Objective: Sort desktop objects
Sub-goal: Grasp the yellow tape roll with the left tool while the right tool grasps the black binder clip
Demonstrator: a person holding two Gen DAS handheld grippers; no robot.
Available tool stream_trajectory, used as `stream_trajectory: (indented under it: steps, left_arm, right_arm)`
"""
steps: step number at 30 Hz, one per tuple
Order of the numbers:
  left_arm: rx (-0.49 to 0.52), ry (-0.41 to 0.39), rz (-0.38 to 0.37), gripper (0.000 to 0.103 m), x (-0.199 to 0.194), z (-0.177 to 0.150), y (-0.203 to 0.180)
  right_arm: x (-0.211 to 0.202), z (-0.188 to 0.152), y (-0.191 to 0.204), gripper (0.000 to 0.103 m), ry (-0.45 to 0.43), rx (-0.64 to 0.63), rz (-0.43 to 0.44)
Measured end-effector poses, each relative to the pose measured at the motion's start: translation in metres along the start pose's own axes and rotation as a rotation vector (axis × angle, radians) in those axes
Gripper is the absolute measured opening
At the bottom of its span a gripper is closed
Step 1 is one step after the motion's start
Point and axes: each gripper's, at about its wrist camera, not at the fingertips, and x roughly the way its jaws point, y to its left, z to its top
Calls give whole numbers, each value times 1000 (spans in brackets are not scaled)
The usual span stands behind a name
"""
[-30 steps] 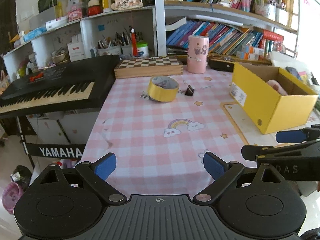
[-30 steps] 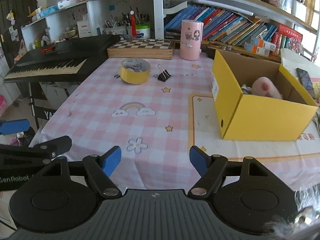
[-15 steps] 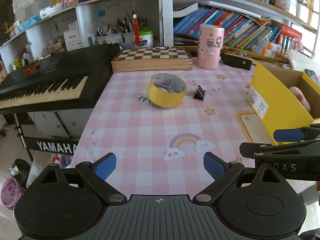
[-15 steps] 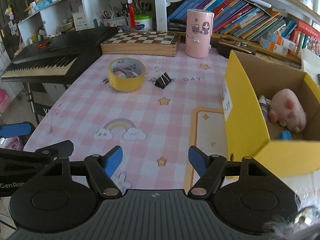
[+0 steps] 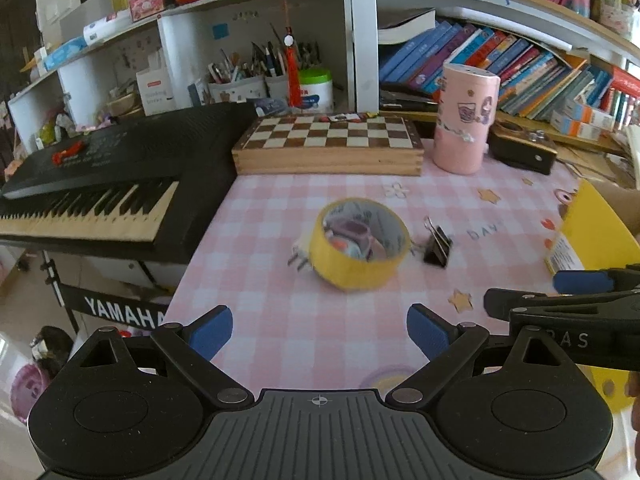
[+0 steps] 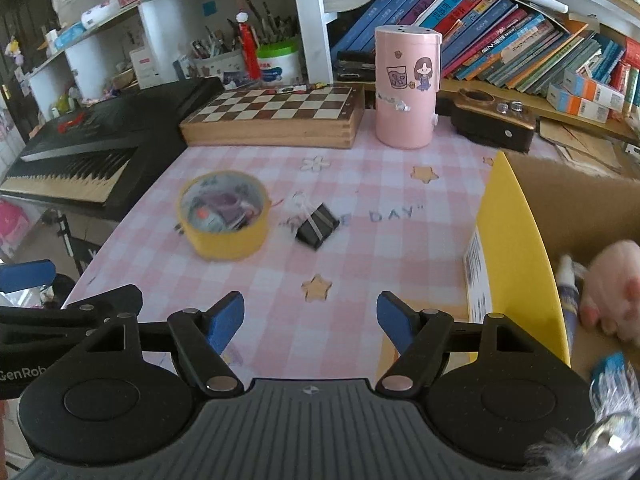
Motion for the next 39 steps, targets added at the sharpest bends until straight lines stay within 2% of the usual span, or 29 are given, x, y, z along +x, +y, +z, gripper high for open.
stream_trajectory:
  steps: [5, 9, 14, 20, 26, 30, 34, 39]
  left_arm:
    - [68, -14, 23, 96, 31, 8, -15]
    - [122, -28, 30, 96, 56, 11, -28]
    - [130, -39, 51, 96, 91, 18, -46]
    - [194, -60, 95, 96, 118, 22, -64]
    - [195, -32, 121, 96, 138, 22, -63]
    - [166, -22, 66, 92, 132, 25, -53]
    - [74, -70, 12, 92, 95, 25, -32]
    - [-103, -100, -36, 92, 44, 10, 8]
  right_arm:
    - [15, 17, -11, 72, -46, 24, -75]
    - [19, 30, -21, 72, -91, 74, -87]
    - [30, 38, -21, 72, -58, 66, -75]
    - [38, 41, -22, 72, -33, 55, -73]
    - [51, 40, -25, 72, -6, 39, -73]
    - [64, 41, -26, 72, 23, 27, -78]
    - [72, 45, -25, 72, 27, 16, -48]
    - [88, 53, -15, 72, 59, -31, -1]
